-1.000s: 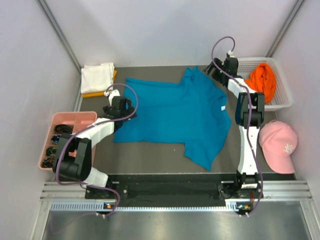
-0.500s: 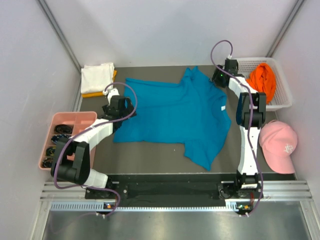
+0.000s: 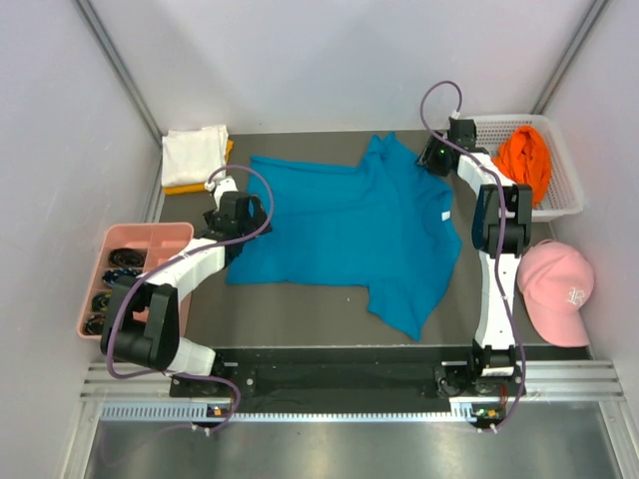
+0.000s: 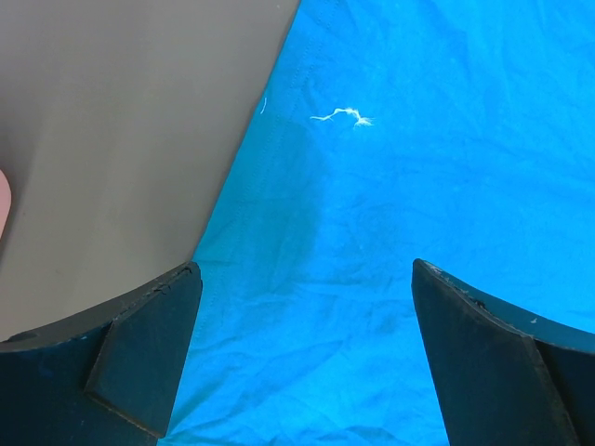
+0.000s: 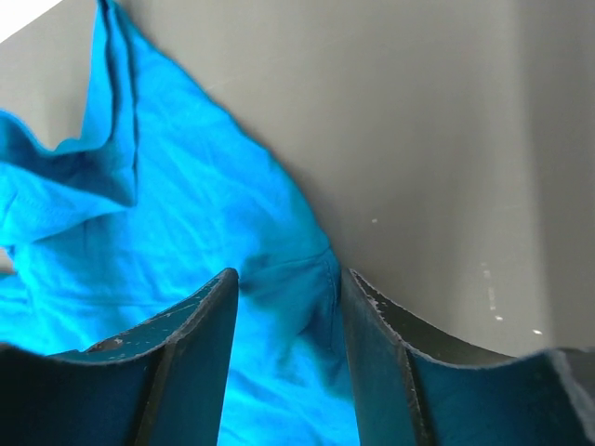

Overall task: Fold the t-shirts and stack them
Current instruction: Flatten out the tshirt

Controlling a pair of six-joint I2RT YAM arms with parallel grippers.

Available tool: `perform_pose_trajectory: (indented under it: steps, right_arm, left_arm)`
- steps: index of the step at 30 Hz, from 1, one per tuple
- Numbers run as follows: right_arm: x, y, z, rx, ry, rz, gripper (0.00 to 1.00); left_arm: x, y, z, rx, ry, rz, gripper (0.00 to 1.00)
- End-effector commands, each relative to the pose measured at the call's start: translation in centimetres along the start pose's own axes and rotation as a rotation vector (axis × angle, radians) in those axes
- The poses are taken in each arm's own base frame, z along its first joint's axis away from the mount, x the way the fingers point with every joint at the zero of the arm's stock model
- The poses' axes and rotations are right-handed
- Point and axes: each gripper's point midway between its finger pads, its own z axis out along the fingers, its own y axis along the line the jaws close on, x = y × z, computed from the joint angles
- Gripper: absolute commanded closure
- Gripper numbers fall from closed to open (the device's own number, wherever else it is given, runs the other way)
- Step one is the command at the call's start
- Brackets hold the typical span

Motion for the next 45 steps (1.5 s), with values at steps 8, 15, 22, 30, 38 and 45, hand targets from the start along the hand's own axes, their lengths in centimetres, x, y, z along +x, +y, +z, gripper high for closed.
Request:
perform_pose_trajectory:
  steps: [8, 15, 22, 30, 38, 45]
  right_arm:
    - [-1.6, 2.2, -0.7, -0.079, -0.012, -0.025, 1.00]
    - [-3.2, 0.5, -0.8, 0.010, -0.061, 0.060, 1.00]
    - [-5.1, -2.0, -0.5, 0.073, -0.099, 0.152, 1.00]
    - [-6.2, -2.5, -0.3, 0.085, -0.120, 0.176, 0.44]
    - [-8.6, 0.2, -3.7, -0.016, -0.224, 0.134, 0.16]
    - [-9.6, 6.2, -8.9, -0.303, -0.287, 0.029, 0.15]
  left_arm:
    - [-1.4, -0.3, -0.4, 0.016, -0.049, -0.027, 0.01]
    - [-1.4, -0.2, -0.3, 0.010, -0.050, -0.028, 0.01]
    - [-1.4, -0.1, -0.3, 0.005, -0.050, -0.021, 0.01]
    - [-1.6, 0.0, -0.3, 0.000, -0.052, -0.023, 0.01]
    - [-2.0, 0.1, -0.4, -0.005, -0.063, -0.025, 0.01]
    - [-2.8, 0.1, -1.1, 0.000, -0.094, -0.038, 0.01]
